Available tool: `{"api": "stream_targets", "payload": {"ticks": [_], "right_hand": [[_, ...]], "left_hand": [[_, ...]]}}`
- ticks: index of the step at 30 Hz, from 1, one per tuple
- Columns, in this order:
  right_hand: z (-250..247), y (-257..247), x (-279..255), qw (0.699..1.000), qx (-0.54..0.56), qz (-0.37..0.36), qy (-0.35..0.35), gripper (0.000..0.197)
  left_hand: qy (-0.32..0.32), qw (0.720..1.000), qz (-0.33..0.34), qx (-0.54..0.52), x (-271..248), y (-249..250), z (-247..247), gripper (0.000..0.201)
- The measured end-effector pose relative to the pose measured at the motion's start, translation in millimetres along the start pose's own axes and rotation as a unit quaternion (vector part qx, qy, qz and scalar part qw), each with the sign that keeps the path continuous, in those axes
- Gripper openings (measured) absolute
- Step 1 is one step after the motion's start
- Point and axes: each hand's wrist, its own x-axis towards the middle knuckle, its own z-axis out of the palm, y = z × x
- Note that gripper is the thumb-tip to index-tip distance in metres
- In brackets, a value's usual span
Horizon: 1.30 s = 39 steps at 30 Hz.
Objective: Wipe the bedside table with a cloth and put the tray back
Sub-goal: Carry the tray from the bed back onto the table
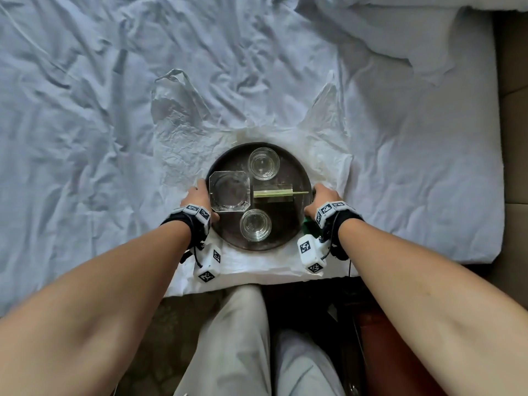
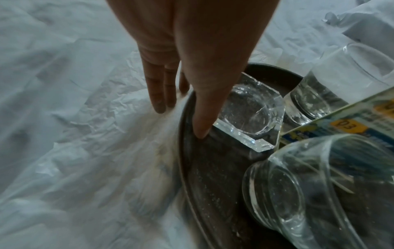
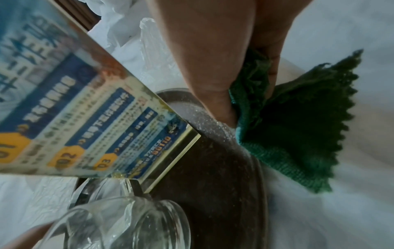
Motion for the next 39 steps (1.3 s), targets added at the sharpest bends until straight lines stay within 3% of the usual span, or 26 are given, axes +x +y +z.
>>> {"api": "stream_targets", "payload": {"ticks": [4, 9, 22, 30, 35, 39], "right_hand": [[1, -2, 1, 1.0, 0.016, 0.006, -0.004, 0.033], [0, -1, 3, 1.0, 0.019, 0.014, -0.007, 0.032], [-20, 40, -65, 0.993, 0.107, 0.046, -0.011, 0.037], [-47, 114, -134, 0.979, 0.189, 0.071, 0.026, 0.032], [-59, 183, -185, 0.967, 0.237, 0.084, 0.04, 0.04], [-57, 244, -235, 0.952, 0.278, 0.101, 0.071, 0.035]], "left_hand": [[0.009, 1.0, 0.016, 0.005, 6, 1, -2, 0.075], [0.01, 1.0, 0.023, -0.014, 6, -3, -5, 0.057], [0.016, 0.996, 0.086, -0.01, -66, 18, -46, 0.065], [0.015, 0.981, 0.186, 0.052, -140, 82, -69, 0.078], [0.017, 0.962, 0.251, 0.107, -188, 133, -56, 0.079], [0.016, 0.948, 0.286, 0.141, -229, 179, -27, 0.08]]}}
